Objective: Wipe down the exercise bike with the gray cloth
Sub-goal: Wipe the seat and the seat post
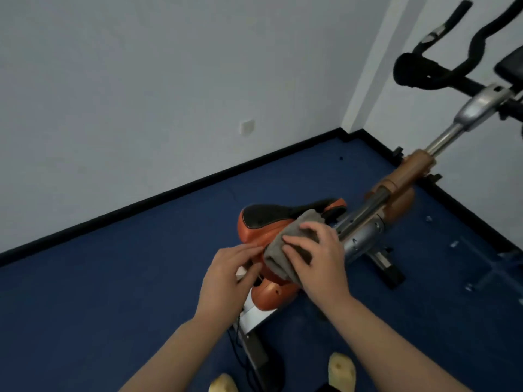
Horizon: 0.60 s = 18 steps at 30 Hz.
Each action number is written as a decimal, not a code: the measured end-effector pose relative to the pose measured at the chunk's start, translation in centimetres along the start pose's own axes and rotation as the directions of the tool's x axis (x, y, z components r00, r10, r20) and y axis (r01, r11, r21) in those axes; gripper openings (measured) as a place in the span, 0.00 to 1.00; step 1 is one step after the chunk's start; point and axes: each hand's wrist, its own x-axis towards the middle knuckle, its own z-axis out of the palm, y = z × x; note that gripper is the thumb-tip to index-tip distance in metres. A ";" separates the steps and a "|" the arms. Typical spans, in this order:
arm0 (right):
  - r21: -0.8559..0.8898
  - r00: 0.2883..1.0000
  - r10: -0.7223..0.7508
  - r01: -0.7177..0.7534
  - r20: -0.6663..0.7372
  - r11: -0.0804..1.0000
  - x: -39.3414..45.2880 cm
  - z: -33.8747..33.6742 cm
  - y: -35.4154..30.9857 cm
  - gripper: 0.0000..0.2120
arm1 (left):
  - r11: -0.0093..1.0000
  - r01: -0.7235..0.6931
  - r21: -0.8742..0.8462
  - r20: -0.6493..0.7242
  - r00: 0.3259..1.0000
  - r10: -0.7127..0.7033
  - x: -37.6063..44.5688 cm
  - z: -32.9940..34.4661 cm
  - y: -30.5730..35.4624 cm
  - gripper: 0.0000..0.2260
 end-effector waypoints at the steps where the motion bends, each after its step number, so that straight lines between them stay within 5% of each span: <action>1: 0.061 0.998 0.058 -0.058 0.002 0.996 -0.1 0.4 -0.3 0.08 | 1.000 -0.018 -0.017 0.022 1.000 0.019 0.3 -0.3 -0.3 0.15; 7: 0.196 0.942 0.321 -0.297 -0.098 0.934 -3.5 3.7 -2.8 0.07 | 0.983 0.007 -0.181 0.172 0.985 0.024 1.9 -2.6 -1.3 0.20; 13: 0.127 0.926 0.320 -0.299 -0.202 0.946 1.1 4.1 -3.9 0.02 | 0.965 0.049 -0.259 0.164 0.986 -0.006 3.5 -2.3 -1.5 0.17; 15: 0.156 0.922 0.352 -0.328 -0.164 0.932 -0.3 5.0 -4.5 0.10 | 0.963 0.040 -0.268 0.176 0.984 0.008 3.7 -2.3 -1.2 0.17; 18: -0.080 0.941 0.335 -0.337 -0.043 0.938 -1.8 6.1 -4.7 0.23 | 0.979 0.028 -0.204 0.189 0.982 0.011 3.3 -2.1 -1.1 0.19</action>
